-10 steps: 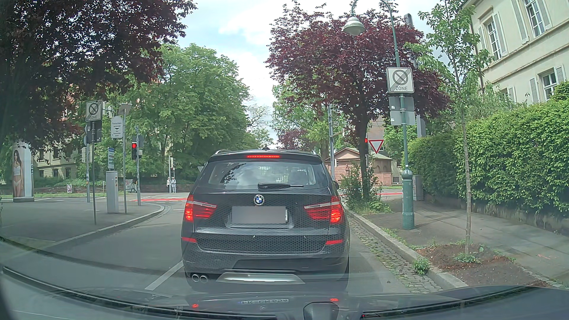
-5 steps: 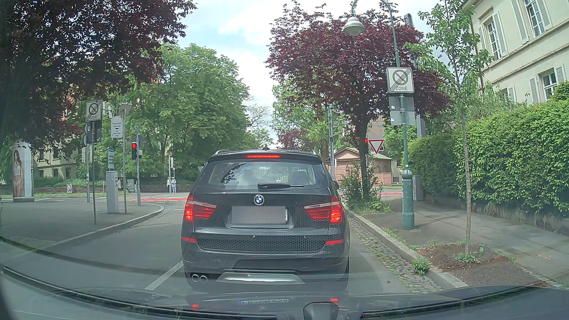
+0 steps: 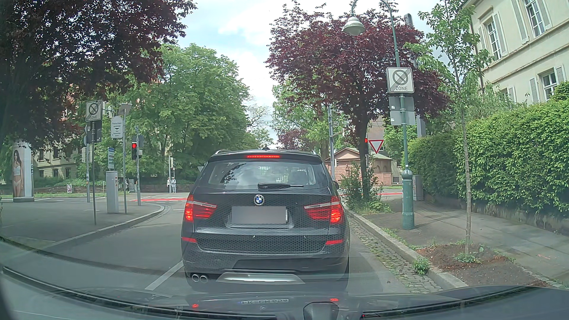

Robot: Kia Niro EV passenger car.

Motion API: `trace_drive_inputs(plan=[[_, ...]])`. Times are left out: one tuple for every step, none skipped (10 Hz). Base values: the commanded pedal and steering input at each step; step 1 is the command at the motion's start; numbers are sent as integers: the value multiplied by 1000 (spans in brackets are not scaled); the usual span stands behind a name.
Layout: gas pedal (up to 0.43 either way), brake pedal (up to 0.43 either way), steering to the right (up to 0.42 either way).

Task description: Follow the waypoints while adhering to traffic rules and regulations

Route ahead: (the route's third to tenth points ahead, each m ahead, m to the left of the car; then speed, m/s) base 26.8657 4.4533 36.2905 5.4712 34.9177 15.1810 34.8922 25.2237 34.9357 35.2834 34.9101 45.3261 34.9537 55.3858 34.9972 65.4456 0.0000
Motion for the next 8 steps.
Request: trace_drive_inputs(plan=[[0,274,2],[0,268,2],[0,274,2],[0,274,2],[0,274,2],[0,274,2],[0,274,2],[0,274,2]])
